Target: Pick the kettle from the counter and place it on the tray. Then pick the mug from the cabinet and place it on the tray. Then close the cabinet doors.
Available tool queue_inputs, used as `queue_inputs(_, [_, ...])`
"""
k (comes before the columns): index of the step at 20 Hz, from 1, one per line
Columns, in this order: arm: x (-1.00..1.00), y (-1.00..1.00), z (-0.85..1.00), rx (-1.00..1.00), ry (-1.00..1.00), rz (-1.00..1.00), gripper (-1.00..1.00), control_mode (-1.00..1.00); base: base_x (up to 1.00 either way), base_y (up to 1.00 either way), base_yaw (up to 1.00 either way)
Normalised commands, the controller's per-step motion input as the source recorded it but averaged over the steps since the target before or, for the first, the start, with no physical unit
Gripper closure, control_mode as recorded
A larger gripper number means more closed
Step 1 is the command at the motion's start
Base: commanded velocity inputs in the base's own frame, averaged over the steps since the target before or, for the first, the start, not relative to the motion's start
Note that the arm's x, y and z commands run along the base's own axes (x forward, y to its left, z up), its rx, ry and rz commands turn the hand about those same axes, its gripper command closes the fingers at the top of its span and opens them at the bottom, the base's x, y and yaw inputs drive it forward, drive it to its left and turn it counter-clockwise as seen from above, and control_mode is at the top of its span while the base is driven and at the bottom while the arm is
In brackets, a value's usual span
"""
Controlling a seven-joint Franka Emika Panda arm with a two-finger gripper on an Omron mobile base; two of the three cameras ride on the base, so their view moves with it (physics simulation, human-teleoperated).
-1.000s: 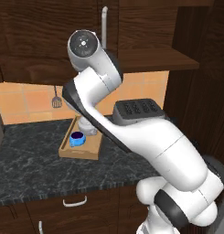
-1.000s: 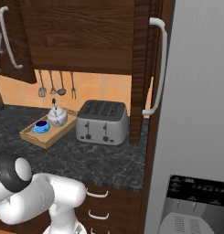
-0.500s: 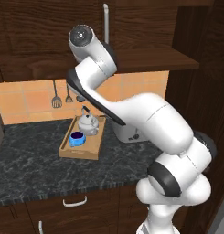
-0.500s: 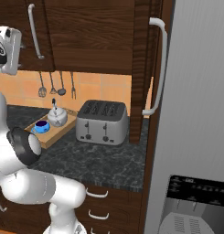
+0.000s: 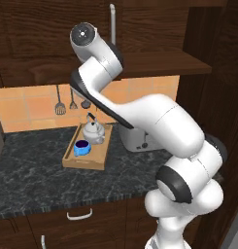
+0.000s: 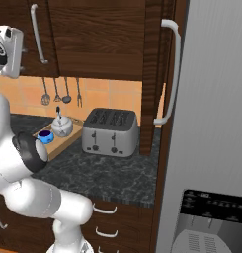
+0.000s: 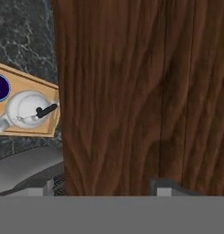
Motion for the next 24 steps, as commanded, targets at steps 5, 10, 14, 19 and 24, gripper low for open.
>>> queue_inputs(5, [-0.45,0.01,-0.33,-0.06,0.0,0.11,-1.0,-1.0,0.0,0.0,0.0])
queue_inputs(10, [-0.88,0.0,-0.08,-0.02,0.05,0.05,-1.0,-1.0,0.0,0.0,0.0])
queue_inputs(14, [-0.79,-0.02,0.0,0.0,0.16,0.0,-1.0,-1.0,0.0,0.0,0.0])
queue_inputs(19, [-0.88,-0.08,0.03,-0.03,0.02,0.0,-1.0,-1.0,0.0,0.0,0.0])
queue_inputs(24, [-0.7,0.0,0.0,-0.1,0.0,0.0,-1.0,-1.0,0.0,0.0,0.0])
